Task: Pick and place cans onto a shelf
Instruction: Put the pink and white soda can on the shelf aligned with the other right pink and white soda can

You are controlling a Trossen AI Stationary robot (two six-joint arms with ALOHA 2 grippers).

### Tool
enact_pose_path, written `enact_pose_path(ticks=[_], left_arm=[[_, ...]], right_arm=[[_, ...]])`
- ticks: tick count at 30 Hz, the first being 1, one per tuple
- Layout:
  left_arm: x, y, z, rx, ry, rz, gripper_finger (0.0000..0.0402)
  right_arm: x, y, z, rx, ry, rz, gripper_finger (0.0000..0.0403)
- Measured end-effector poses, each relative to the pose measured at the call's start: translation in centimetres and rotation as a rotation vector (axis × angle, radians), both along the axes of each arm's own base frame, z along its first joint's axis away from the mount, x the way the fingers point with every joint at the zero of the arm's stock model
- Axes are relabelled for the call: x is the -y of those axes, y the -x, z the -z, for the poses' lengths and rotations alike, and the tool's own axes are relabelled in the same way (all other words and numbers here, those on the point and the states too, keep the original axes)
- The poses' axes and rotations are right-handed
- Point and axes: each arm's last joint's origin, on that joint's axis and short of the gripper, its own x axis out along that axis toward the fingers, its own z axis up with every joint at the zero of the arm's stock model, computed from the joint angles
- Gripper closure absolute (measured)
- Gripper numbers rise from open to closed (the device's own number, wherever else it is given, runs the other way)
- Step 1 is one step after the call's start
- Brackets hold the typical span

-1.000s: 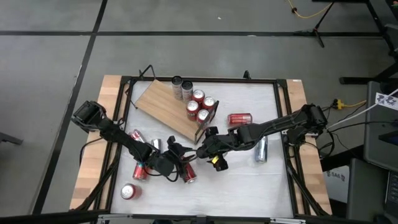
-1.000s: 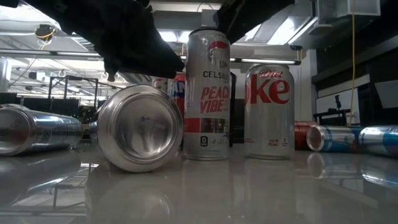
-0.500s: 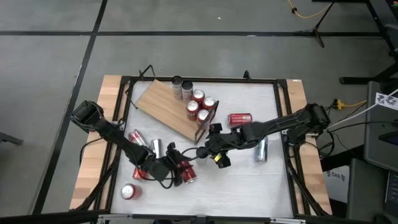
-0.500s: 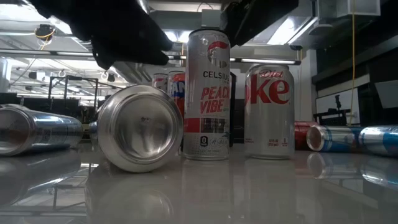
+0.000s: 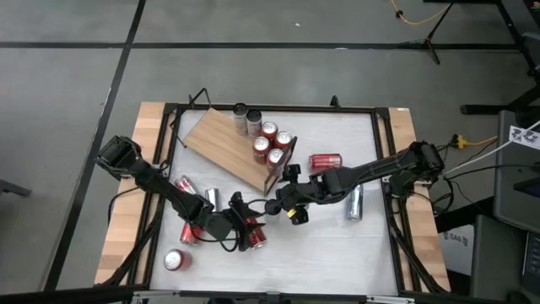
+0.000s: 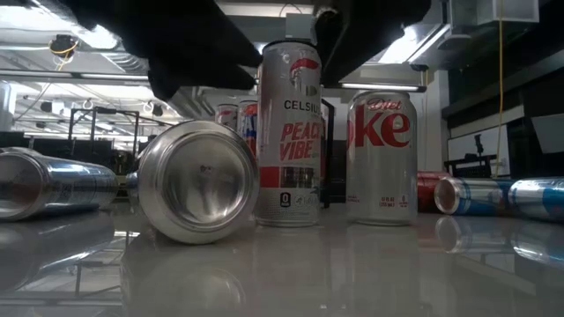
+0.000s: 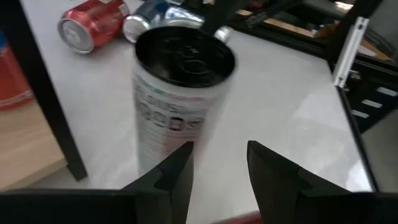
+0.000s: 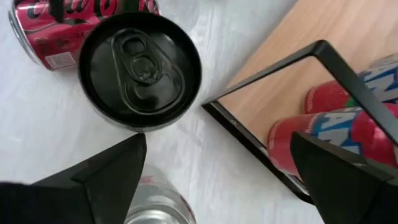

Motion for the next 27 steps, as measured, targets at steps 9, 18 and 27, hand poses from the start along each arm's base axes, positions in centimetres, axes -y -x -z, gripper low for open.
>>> enact_pose_path(ticks=[9, 18, 27], left_arm=[[-1.3, -0.4, 0.3, -0.033, -0.022, -0.045, 0.0261], [-1.8, 0.0, 0.8, -0.088, -0.155, -0.103, 0.0261], [-2.1, 0.0, 0.6, -0.066, -0.232, -0.186, 0.0261]], right_arm=[[-0.3, 0.0, 0.1, -0.018, -0.071, -0.046, 0.0013], [-0.6, -0.4, -0.2, 0.025, -0.137, -0.084, 0.0013], [-0.8, -0.5, -0.2, 0.022, -0.179, -0.113, 0.0013]])
